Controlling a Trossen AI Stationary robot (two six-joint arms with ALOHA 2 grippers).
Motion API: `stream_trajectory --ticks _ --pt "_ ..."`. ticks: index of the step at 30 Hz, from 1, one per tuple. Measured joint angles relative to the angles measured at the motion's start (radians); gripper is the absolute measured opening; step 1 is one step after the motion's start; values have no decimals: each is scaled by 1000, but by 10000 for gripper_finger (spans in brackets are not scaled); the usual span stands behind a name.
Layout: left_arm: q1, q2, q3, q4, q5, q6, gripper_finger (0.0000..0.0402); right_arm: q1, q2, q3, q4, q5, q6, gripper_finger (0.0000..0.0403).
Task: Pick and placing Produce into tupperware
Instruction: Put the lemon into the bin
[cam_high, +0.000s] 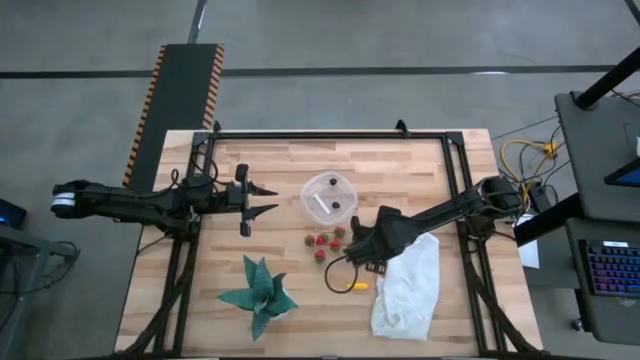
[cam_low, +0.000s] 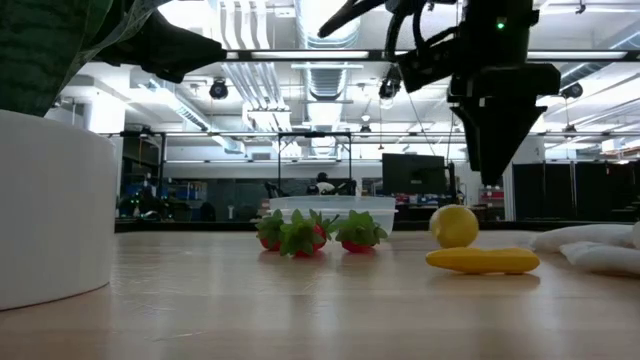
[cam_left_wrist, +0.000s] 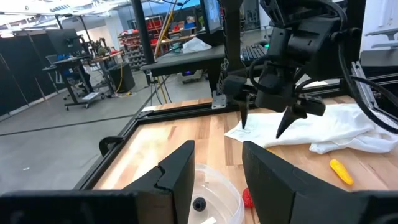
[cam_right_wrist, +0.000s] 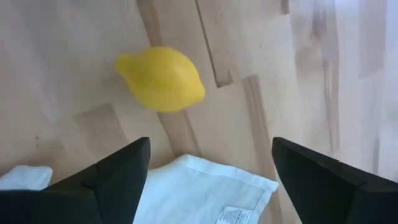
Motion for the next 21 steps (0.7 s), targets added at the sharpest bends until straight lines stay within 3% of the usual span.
stream_trajectory --ticks 15,21 --pt "0 0 0 -14 0 0 121 -8 -2 0 24 1 47 325" --pt "0 0 0 -14 0 0 121 -35 -2 0 148 34 47 324"
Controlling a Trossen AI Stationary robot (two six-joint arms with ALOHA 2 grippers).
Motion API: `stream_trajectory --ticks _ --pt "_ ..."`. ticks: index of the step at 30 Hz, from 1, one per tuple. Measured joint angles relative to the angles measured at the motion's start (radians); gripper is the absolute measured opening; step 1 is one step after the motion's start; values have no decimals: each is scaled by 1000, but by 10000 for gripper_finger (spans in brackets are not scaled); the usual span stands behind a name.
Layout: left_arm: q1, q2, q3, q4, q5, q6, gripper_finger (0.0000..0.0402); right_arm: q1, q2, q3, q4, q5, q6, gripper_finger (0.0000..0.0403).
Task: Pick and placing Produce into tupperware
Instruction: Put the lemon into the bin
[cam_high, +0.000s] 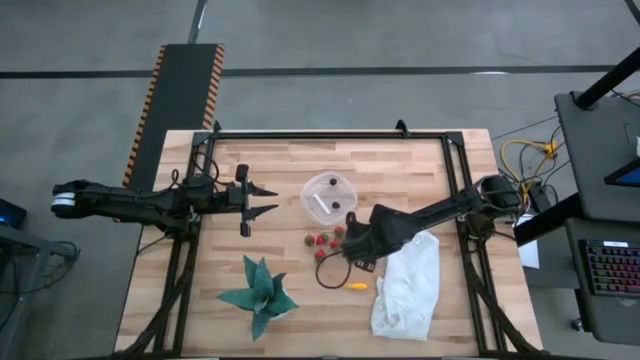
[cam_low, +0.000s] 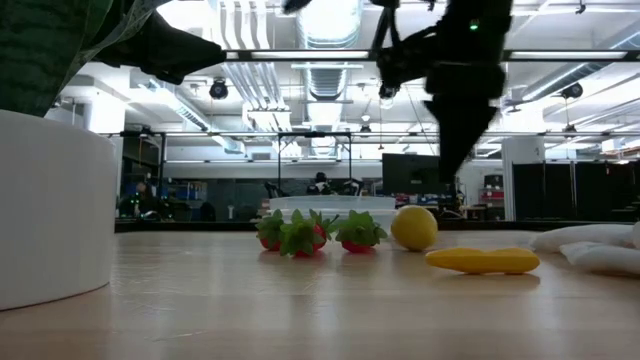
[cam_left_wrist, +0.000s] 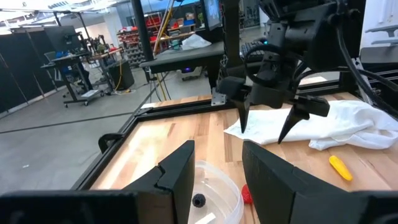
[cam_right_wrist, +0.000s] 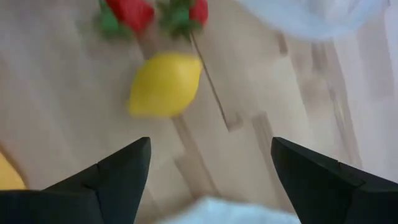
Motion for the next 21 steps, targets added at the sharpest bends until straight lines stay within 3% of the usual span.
stream_trajectory --ticks 21 --pt "0 0 0 0 0 0 121 -48 -1 -3 178 -8 -27 324"
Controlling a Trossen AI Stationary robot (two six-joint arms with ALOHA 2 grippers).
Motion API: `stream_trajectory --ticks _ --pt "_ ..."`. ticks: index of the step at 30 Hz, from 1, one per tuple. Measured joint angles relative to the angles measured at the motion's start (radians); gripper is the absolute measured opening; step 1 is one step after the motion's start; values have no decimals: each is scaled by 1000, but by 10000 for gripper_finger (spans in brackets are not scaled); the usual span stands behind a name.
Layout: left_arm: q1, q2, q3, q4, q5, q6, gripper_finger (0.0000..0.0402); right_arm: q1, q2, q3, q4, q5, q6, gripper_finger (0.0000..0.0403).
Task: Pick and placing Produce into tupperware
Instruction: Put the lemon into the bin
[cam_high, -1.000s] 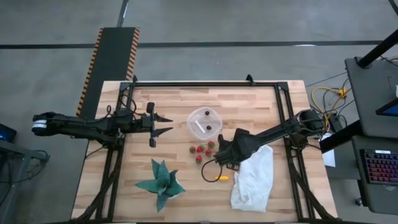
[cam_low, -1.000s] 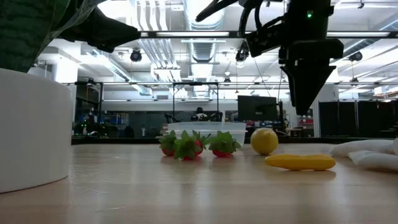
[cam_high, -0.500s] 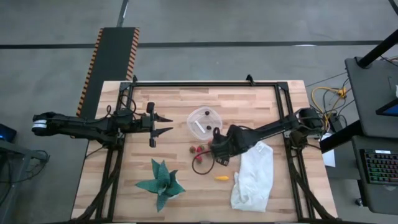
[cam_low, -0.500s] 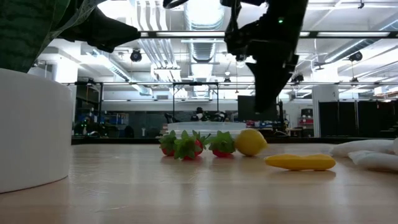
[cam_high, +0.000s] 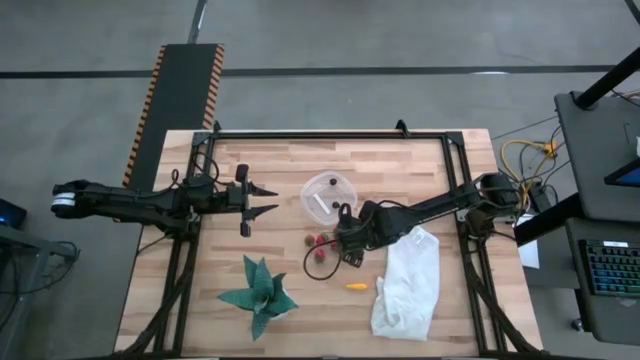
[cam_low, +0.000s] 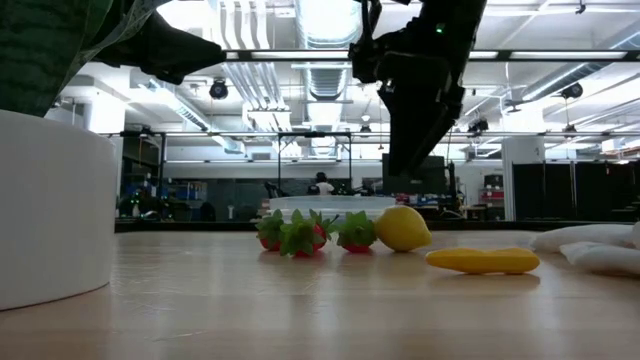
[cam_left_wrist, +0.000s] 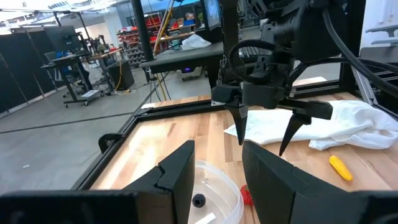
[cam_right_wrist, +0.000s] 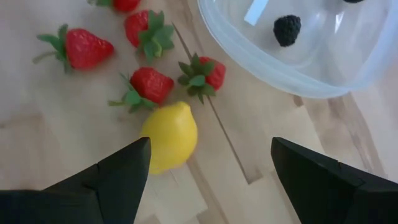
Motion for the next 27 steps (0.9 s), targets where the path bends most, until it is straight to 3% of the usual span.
stream_trajectory --ticks 10,27 --pt "0 0 0 -1 0 0 121 -3 42 -13 29 -12 120 324" --pt "0 0 -2 0 0 0 121 -41 43 -51 69 -71 189 324"
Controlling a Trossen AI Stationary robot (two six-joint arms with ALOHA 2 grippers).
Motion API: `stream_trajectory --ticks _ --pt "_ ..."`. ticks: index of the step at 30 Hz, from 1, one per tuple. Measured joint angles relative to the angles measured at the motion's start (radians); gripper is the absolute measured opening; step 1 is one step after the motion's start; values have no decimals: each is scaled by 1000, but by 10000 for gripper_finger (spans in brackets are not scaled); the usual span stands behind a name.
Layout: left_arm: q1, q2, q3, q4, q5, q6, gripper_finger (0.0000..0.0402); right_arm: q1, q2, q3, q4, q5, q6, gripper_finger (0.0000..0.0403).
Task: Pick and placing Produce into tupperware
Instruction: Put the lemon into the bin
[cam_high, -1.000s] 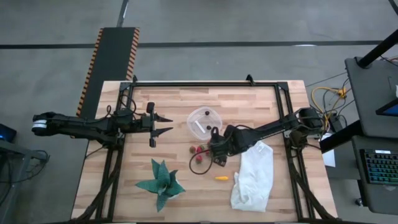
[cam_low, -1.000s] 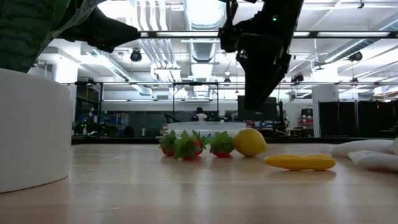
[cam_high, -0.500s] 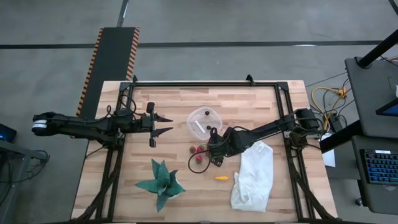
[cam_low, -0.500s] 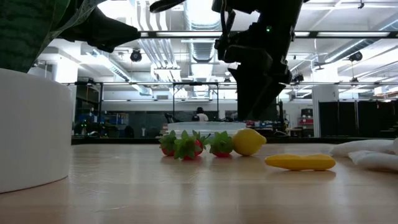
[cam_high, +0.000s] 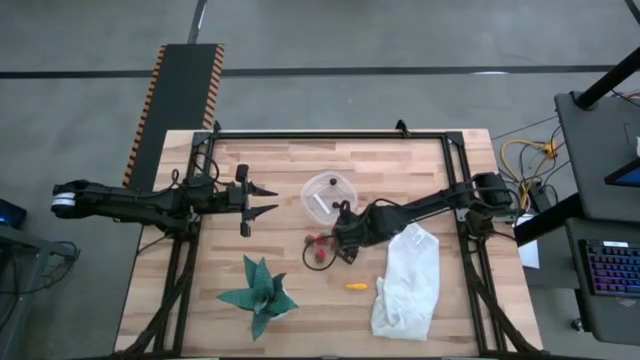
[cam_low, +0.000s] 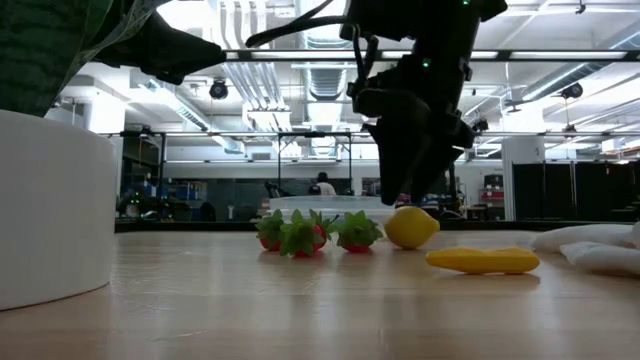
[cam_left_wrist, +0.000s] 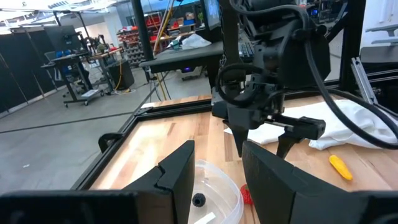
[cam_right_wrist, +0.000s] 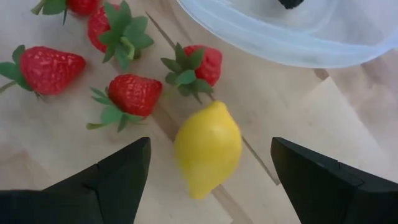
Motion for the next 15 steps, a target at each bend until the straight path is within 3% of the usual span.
stream_trajectory --ticks 15 --pt "0 0 -1 0 0 0 121 -11 1 -87 7 -8 27 324"
